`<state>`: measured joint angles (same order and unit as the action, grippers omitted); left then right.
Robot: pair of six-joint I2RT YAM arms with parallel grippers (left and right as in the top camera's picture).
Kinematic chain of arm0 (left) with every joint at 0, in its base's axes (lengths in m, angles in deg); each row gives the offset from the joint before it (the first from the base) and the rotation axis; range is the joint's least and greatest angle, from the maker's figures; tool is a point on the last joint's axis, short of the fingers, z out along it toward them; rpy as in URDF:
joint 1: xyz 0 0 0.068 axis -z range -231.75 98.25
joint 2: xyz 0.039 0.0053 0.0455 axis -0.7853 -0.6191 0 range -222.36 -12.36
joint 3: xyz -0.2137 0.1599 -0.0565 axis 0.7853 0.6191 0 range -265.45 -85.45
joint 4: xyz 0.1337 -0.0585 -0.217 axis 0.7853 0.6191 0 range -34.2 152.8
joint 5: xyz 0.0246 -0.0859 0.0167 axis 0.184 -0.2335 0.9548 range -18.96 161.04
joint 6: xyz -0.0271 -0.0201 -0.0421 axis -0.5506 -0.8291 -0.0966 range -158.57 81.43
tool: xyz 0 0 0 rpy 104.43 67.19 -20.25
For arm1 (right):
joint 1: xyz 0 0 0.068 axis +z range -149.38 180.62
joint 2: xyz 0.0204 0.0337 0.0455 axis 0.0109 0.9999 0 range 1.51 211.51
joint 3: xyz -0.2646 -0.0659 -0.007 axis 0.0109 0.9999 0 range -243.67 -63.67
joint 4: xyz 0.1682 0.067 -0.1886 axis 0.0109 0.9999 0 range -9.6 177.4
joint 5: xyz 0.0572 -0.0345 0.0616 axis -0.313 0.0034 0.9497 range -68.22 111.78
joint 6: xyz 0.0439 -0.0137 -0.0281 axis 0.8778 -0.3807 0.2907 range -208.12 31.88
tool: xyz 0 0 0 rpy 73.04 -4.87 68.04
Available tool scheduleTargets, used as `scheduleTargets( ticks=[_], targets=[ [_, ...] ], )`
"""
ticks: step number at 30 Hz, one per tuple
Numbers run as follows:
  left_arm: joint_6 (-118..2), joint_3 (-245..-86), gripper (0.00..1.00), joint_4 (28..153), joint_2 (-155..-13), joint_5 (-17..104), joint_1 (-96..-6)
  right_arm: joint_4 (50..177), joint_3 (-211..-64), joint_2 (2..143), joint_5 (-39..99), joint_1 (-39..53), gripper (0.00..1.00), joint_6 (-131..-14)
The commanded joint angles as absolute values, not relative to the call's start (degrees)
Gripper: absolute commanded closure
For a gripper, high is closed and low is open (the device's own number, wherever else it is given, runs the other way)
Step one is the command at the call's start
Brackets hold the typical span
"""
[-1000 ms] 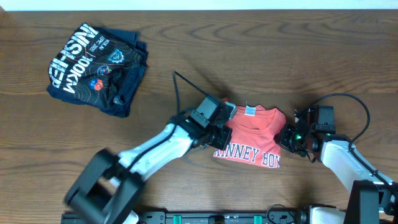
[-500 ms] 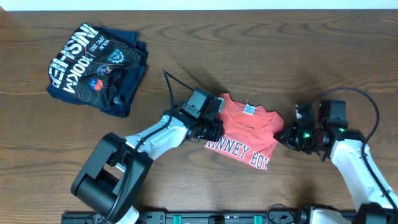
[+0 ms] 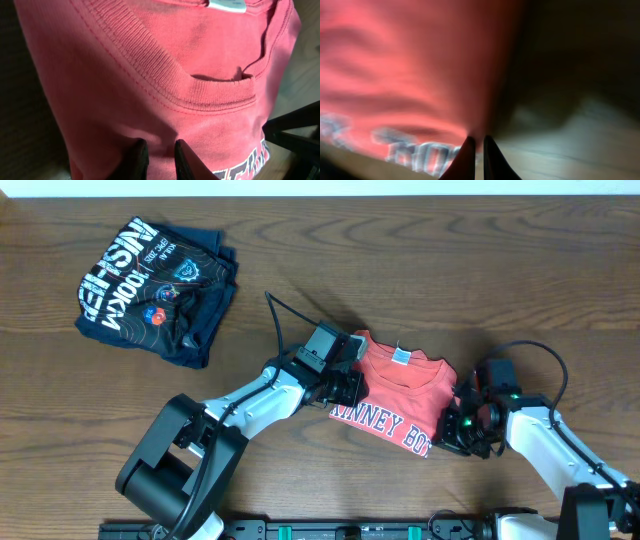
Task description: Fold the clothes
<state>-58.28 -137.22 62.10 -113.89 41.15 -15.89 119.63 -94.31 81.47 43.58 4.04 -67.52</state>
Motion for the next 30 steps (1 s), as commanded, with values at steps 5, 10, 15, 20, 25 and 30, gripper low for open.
scheduleTargets(
  ticks=[5, 10, 15, 20, 25, 30],
  targets=[
    [-58.67, -136.45, 0.79, 64.18, -113.61, 40.58, -15.79, 119.34, -94.39, 82.26, 37.86, 0.13, 0.99, -63.76],
    [-57.47, -136.52, 0.74, 66.28, -108.5, 40.58, -15.79, 120.92, -99.68, 75.86, 47.23, -1.77, 0.99, -73.66],
    [-55.96, -136.58, 0.73, 64.44, -100.54, 41.11, -15.79, 119.5, -104.29, 70.66, 49.05, -1.99, 0.93, -73.73],
    [-55.63, -136.56, 0.74, 57.27, -100.13, 41.5, -15.79, 112.55, -104.21, 72.6, 49.05, -1.92, 0.96, -72.15],
    [-54.65, -136.56, 0.78, 56.57, -105.48, 43.27, -16.24, 105.11, -103.99, 80.58, 54.78, -0.35, 0.97, -73.03],
    [-54.74, -136.56, 0.8, 56.62, -113.35, 43.18, -16.7, 100.92, -104.01, 91.49, 55.26, 1.82, 0.97, -75.13]
  ],
)
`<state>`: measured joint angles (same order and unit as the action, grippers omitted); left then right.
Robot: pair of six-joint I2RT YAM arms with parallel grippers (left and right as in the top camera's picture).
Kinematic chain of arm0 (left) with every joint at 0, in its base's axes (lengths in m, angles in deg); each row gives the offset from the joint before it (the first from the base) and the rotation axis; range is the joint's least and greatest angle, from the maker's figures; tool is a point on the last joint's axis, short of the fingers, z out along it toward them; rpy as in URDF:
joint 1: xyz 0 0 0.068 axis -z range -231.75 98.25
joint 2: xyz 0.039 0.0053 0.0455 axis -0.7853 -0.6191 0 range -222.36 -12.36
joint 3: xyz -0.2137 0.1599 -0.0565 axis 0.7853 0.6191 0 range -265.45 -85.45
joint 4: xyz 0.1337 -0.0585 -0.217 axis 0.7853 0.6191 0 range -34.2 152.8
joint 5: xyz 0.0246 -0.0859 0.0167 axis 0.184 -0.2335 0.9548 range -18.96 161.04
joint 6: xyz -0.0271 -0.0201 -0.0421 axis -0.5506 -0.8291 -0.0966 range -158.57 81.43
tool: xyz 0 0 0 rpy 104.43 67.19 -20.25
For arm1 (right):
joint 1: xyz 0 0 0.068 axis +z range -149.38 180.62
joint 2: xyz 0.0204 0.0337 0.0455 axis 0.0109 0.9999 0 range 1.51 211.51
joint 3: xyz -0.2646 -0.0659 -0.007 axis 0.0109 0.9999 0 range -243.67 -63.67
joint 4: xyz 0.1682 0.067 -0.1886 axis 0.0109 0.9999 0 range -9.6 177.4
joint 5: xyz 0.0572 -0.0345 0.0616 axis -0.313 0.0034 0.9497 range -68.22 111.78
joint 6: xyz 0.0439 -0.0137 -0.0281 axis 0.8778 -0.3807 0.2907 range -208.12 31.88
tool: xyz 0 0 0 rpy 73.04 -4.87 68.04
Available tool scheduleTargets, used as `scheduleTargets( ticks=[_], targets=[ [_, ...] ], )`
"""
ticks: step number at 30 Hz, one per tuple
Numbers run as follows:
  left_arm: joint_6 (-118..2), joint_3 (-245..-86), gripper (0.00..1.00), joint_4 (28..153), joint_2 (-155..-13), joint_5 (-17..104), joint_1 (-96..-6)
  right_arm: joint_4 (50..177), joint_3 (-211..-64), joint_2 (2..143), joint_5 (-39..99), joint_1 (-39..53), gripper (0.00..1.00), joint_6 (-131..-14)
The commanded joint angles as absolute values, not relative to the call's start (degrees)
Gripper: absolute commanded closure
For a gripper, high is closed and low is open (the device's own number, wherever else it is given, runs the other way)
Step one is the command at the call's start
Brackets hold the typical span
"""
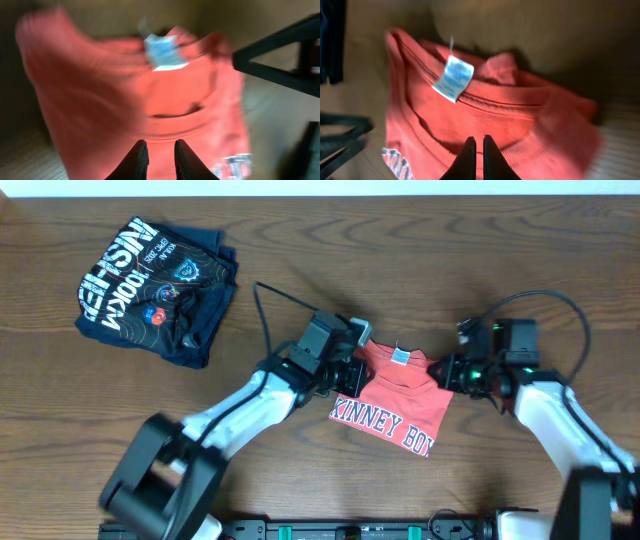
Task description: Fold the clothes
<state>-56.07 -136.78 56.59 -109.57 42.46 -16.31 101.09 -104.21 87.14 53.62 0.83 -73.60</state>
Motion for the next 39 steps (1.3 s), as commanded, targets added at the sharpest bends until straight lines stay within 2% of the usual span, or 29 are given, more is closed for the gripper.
scheduleTargets(
  ticks=[1, 5, 10, 15, 20, 23, 26, 30, 34, 35, 37, 39],
  targets=[
    [-54.76, -136.56, 0.8, 56.7, -115.18, 43.18, -16.7, 100.96, -104.01, 93.41, 54.1, 1.75, 0.99, -74.23],
    [-54.67, -136.56, 0.8, 56.77, -119.97, 43.71, -16.73, 101.29, -104.01, 99.68, 49.88, 1.07, 0.99, -69.03],
    [-54.43, -137.63, 0.74, 57.1, -119.08, 44.78, -17.47, 101.38, -104.03, 99.75, 50.19, 0.42, 0.99, -69.68],
    [-53.62, -141.39, 0.68, 63.06, -111.05, 41.43, -19.74, 101.44, -104.21, 91.62, 57.25, 0.42, 0.98, -75.35],
    [-55.54, -142.38, 0.65, 71.76, -99.82, 41.43, -20.11, 103.39, -104.95, 79.94, 68.41, 0.96, 0.93, -76.18],
    [-57.86, -142.35, 0.65, 77.34, -95.29, 41.48, -19.26, 103.28, -104.95, 75.66, 67.74, 2.95, 0.91, -76.18],
    [-60.59, -141.92, 0.65, 79.44, -94.46, 41.7, -17.38, 103.28, -104.95, 74.66, 59.82, 5.84, 0.9, -75.67],
    [-65.88, -140.39, 0.75, 79.13, -96.8, 45.19, -14.12, 102.32, -104.95, 77.58, 49.88, 9.07, 0.89, -73.79],
    [-71.19, -140.15, 0.81, 78.43, -101.74, 45.63, -11.59, 99.65, -104.95, 83.16, 45.64, 9.71, 0.88, -73.44],
    [-72.72, -140.15, 0.86, 77.93, -103.47, 45.61, -11.02, 98.67, -104.95, 85.21, 43.89, 9.57, 0.88, -72.64],
    [-75.96, -140.15, 0.9, 77.16, -106.27, 45.59, -10.5, 96.35, -104.95, 88.86, 42.19, 9.36, 0.88, -72.26],
    [-79.74, -140.15, 0.92, 77.12, -109.26, 45.56, -10.52, 94.32, -104.95, 92.47, 40.63, 9.16, 0.9, -70.97]
  ],
)
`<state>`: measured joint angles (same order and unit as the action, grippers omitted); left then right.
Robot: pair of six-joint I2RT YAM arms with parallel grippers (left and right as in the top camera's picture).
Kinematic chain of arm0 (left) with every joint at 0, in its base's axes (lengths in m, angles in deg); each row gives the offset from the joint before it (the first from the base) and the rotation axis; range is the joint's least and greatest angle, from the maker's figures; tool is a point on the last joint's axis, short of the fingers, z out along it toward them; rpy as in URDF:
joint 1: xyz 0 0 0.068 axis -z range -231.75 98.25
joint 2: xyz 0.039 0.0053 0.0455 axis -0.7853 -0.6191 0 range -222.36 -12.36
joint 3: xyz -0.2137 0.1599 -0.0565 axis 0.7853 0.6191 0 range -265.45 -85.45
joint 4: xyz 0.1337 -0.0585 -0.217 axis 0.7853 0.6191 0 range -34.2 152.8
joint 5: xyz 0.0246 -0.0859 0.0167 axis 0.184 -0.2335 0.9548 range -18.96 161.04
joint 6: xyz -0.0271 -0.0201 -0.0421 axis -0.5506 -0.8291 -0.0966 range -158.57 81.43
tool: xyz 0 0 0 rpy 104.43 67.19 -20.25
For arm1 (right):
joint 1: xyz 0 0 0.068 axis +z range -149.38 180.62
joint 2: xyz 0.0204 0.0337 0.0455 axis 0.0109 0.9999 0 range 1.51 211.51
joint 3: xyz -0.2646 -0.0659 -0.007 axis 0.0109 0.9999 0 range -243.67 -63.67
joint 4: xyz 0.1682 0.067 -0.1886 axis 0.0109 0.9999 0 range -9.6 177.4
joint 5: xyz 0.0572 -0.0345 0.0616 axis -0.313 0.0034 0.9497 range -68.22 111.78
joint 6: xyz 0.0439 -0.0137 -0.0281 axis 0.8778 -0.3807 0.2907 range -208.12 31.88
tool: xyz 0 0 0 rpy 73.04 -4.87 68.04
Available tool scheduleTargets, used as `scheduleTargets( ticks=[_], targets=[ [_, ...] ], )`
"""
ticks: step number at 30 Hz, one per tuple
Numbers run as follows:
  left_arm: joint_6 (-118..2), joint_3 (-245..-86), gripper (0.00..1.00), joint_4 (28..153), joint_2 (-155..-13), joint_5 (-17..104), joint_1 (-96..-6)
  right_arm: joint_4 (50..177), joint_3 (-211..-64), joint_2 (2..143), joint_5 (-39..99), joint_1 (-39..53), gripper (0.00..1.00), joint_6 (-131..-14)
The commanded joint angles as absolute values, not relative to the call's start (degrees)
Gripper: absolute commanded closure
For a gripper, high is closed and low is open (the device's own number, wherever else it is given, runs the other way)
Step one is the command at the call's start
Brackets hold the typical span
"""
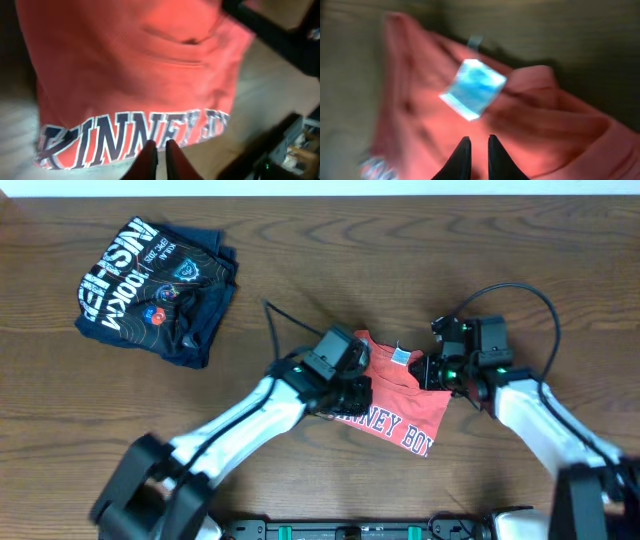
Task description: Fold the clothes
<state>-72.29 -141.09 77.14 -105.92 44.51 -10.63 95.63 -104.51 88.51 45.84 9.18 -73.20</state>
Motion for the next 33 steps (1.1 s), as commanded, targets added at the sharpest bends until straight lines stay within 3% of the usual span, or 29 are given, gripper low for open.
scheduleTargets(
  ticks=[1, 8, 14, 21, 28, 33],
  targets=[
    [-80.53, -140.15, 0.94, 76.9, -110.7, 45.56, -10.56, 93.88, -104.95, 94.09, 39.45, 9.14, 0.91, -69.97],
    [-79.96, -140.15, 0.93, 75.35, -118.66, 47.71, -12.64, 102.14, -104.95, 97.67, 32.15, 6.82, 0.99, -62.6],
    [-70.06, -140.39, 0.93, 65.4, -119.16, 55.97, -18.32, 109.97, -104.95, 92.93, 32.31, 4.9, 0.99, -62.36],
    [-58.6, -144.71, 0.93, 59.59, -115.47, 50.26, -24.44, 117.48, -104.95, 81.26, 32.15, 4.92, 0.99, -61.66],
    [-57.69, -148.04, 0.84, 70.89, -104.32, 42.13, -24.18, 107.69, -104.95, 71.57, 42.3, 5.12, 0.93, -73.53],
    [-57.69, -147.75, 0.83, 80.07, -102.31, 42.11, -19.13, 97.88, -104.88, 74.15, 43.63, 6.41, 0.92, -72.74]
  ],
)
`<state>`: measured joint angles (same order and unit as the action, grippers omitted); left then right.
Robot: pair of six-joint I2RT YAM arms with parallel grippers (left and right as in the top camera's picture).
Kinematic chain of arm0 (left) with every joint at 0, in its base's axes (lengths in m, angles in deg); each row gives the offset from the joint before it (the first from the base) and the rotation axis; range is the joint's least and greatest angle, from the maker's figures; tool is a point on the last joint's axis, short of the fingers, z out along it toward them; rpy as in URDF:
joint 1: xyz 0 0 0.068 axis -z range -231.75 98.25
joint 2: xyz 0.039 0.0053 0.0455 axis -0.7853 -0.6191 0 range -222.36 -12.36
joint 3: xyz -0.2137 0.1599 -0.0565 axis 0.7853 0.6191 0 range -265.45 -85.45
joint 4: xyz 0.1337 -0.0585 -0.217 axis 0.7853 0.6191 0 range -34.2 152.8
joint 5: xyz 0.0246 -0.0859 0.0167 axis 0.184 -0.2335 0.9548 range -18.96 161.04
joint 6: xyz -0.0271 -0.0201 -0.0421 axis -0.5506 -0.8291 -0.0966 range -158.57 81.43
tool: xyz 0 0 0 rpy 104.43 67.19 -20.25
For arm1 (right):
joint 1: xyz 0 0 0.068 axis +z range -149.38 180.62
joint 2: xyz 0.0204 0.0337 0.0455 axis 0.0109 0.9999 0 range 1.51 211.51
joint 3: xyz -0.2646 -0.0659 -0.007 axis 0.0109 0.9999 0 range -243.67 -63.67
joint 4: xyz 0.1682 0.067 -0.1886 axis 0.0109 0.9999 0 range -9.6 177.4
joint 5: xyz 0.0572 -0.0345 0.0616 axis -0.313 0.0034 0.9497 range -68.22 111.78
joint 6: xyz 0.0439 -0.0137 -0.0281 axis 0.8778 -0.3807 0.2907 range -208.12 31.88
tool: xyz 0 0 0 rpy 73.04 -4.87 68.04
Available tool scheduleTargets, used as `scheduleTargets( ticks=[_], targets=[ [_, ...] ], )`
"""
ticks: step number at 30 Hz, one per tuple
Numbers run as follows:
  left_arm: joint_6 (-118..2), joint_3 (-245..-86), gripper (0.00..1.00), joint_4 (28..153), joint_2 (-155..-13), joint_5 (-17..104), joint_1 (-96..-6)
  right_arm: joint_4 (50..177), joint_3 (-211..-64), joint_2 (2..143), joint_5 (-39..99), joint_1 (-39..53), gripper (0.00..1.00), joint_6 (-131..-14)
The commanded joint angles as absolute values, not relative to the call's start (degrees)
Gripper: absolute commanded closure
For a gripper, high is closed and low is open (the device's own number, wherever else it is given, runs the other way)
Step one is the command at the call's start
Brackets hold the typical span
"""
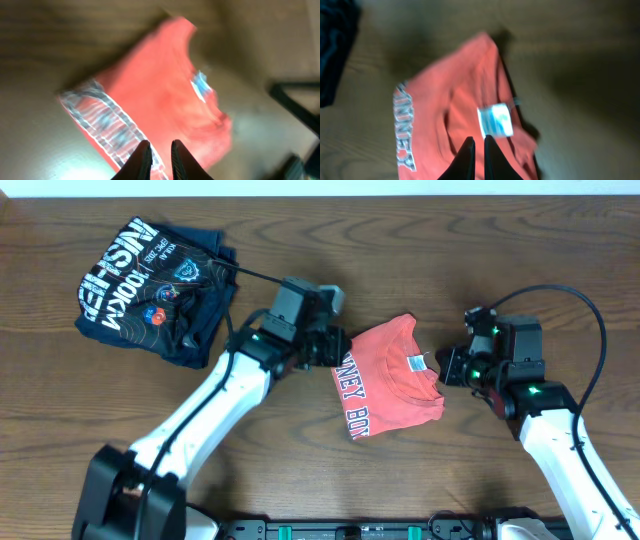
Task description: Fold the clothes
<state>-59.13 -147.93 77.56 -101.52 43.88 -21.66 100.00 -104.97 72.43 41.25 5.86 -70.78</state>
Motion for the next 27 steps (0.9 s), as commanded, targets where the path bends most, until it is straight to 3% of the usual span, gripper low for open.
scheduleTargets(
  ticks=[1, 6, 10, 16, 27],
  targets=[
    [-57.69, -147.18, 0.83, 80.68, -102.59, 42.24, -17.71, 95.61, -104.88, 75.51, 43.65, 6.8, 0.9, -70.93],
    [-58.85, -144.3, 0.84, 81.14, -104.76, 48.51, -11.33, 84.35, -104.88, 85.02, 45.49, 9.2, 0.9, -66.41],
    [-62.78, -143.75, 0.89, 82.06, -108.34, 50.79, -8.33, 82.93, -104.88, 92.73, 48.37, 11.04, 0.91, -63.54],
    [-70.63, -143.73, 0.89, 82.71, -114.51, 51.27, -8.03, 91.91, -104.88, 98.87, 42.64, 10.97, 0.99, -55.37],
    [-64.9, -143.84, 0.88, 77.93, -116.41, 64.3, -18.98, 114.8, -104.88, 90.57, 31.26, 11.17, 0.98, -52.77]
  ],
)
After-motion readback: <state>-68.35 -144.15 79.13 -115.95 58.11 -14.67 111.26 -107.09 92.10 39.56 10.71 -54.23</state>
